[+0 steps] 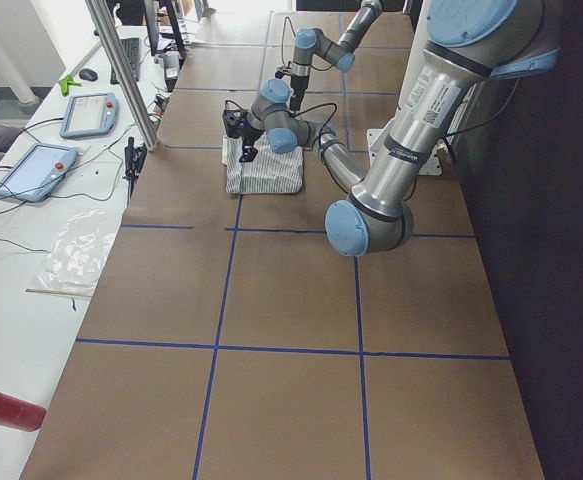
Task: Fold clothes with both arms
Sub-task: 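Release the hem near the collar and move the right gripper to the folded edge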
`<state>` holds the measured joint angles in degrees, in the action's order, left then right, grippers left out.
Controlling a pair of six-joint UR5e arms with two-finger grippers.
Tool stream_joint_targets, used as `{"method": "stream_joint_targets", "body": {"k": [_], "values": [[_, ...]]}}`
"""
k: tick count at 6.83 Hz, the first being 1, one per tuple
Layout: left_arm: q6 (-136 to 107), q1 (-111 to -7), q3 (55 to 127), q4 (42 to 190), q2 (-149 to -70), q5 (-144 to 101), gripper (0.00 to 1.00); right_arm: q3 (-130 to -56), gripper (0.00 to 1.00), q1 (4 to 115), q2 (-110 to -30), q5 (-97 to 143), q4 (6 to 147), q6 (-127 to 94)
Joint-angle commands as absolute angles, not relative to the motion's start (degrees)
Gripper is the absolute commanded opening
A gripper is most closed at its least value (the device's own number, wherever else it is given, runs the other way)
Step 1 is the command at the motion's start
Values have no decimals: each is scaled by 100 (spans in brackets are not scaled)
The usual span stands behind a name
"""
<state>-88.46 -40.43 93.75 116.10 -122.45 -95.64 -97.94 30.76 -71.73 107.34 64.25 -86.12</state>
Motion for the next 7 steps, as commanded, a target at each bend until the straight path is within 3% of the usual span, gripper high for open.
{"method": "stream_joint_targets", "body": {"k": [1, 2, 7], "values": [[-8851, -4043, 9378, 11610, -12252, -9571, 100, -9791, 7, 3006, -7146, 10766, 6591, -8561], [-8851, -4034, 9378, 11619, -12261, -9571, 100, -9800, 0, 3006, -7154, 10862, 6618, -8534], [-8877, -4034, 9518, 11610, -12270, -9571, 100, -10501, 0, 3094, -7723, 11004, 6636, -8543]]}}
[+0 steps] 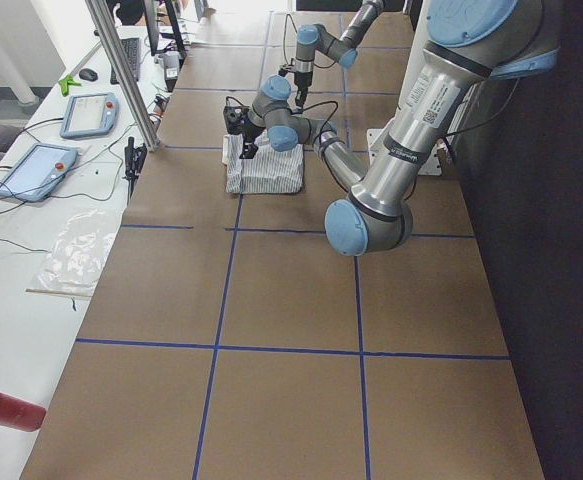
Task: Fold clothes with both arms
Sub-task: 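Grasp the folded shirt edge with the right gripper and drag it sideways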
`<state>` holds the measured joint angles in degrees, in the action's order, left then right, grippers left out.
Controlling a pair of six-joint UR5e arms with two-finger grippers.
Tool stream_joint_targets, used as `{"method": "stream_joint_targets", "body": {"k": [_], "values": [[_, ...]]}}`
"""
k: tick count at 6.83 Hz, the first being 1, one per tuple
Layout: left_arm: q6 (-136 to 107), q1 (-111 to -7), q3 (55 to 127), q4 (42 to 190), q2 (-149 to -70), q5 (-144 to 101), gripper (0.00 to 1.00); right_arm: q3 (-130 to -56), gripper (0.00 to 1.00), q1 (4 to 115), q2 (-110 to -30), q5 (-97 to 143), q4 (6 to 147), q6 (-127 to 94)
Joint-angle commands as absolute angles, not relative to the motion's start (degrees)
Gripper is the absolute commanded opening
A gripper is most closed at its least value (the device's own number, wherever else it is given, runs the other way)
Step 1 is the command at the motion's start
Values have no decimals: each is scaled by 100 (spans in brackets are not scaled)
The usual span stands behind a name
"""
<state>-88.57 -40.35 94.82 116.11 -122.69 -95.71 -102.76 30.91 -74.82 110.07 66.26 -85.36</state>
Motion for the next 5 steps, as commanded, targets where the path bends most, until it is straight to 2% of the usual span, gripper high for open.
{"method": "stream_joint_targets", "body": {"k": [1, 3, 5], "values": [[-8894, -3956, 9597, 11602, -12270, -9571, 100, -10816, 0, 2981, -8135, 10969, 6653, -8560], [-9017, -3789, 9624, 11610, -12270, -9563, 100, -11772, 0, 2175, -9424, 10916, 6653, -8953], [-9149, -3648, 9703, 11610, -12269, -9554, 100, -12478, 0, 1096, -10079, 10794, 6653, -9892]]}}
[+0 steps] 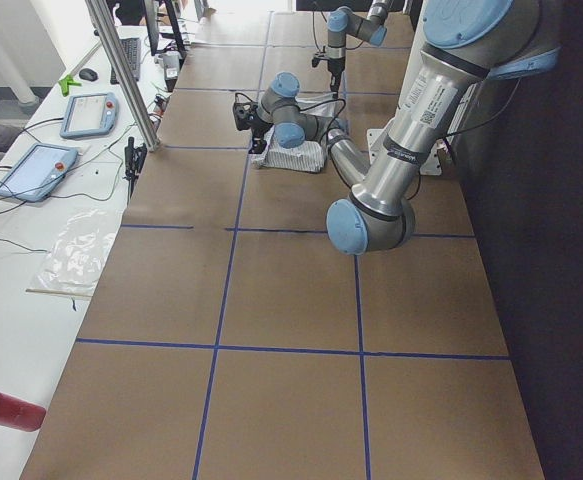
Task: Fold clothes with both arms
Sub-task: 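Grasp the folded shirt edge with the right gripper and drag it sideways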
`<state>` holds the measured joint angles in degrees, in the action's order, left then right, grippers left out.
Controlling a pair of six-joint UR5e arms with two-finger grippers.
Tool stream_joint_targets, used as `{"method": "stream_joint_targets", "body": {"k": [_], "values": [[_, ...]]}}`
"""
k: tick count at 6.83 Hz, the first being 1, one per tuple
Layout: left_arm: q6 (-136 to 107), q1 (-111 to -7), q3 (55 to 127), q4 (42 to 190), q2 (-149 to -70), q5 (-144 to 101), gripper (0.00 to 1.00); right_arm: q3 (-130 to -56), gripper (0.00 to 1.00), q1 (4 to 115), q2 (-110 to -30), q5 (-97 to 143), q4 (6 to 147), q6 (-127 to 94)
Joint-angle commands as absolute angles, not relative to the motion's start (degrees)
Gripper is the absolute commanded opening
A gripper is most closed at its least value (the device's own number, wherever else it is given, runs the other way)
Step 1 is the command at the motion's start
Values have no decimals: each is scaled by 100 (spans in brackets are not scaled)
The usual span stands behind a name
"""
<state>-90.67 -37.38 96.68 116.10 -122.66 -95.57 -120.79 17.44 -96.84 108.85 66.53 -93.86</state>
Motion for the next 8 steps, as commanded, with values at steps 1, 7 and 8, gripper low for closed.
{"method": "stream_joint_targets", "body": {"k": [1, 7, 8], "values": [[-9219, -3569, 9773, 11610, -12261, -9545, 100, -12507, 0, 507, -10098, 10401, 6653, -10244], [-11552, -1700, 10653, 9387, -12016, -9510, 90, -12691, 100, 1667, -9274, 10046, 6601, -10327], [-11897, -1461, 10522, 9378, -12067, -9431, 89, -12683, 100, 1861, -9011, 10037, 6601, -10231]]}}
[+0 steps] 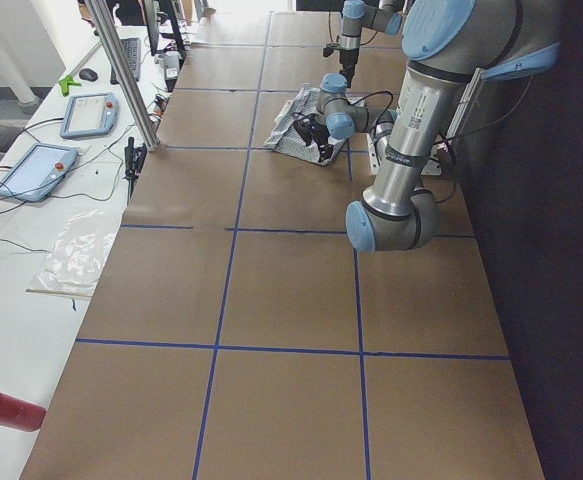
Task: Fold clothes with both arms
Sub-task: 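Grasp the folded shirt edge with the right gripper and drag it sideways, then push the shirt with the left gripper to rotate it upright while right holds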
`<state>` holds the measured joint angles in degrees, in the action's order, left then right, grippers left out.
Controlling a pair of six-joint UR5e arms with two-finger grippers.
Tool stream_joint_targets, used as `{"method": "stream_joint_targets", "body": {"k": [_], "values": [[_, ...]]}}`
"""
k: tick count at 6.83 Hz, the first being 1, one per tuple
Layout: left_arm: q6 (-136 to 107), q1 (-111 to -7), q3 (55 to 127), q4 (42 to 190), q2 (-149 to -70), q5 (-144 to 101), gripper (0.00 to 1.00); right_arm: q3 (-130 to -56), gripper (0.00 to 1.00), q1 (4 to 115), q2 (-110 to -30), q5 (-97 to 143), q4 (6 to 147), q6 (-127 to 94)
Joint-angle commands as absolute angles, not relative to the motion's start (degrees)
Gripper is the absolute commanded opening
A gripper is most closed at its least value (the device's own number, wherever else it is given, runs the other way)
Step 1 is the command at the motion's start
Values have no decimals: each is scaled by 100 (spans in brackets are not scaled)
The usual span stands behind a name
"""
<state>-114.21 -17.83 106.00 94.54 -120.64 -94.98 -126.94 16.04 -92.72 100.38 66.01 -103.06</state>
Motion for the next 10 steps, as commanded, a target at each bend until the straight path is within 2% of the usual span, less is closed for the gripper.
{"method": "stream_joint_targets", "body": {"k": [1, 5, 6, 7, 8, 10], "values": [[-11953, -1442, 10486, 9387, -12093, -9413, 89, -12665, 100, 1968, -8939, 10037, 6601, -10222], [-12181, -1389, 9932, 9439, -12489, -9404, 88, -12568, 100, 2074, -8930, 10028, 6601, -10187], [-12286, -1389, 9923, 9439, -12489, -9404, 79, -12568, 100, 2074, -8930, 10028, 6601, -10187], [-12296, -1389, 9932, 9431, -12489, -9404, 47, -12568, 100, 2083, -8930, 10028, 6601, -10187], [-12296, -1397, 9975, 9422, -12481, -9396, 3, -12568, 100, 2083, -8930, 10028, 6601, -10195], [-12191, -1398, 10037, 9413, -12489, -9396, 0, -12560, 100, 2083, -8938, 10028, 6601, -10187]]}}
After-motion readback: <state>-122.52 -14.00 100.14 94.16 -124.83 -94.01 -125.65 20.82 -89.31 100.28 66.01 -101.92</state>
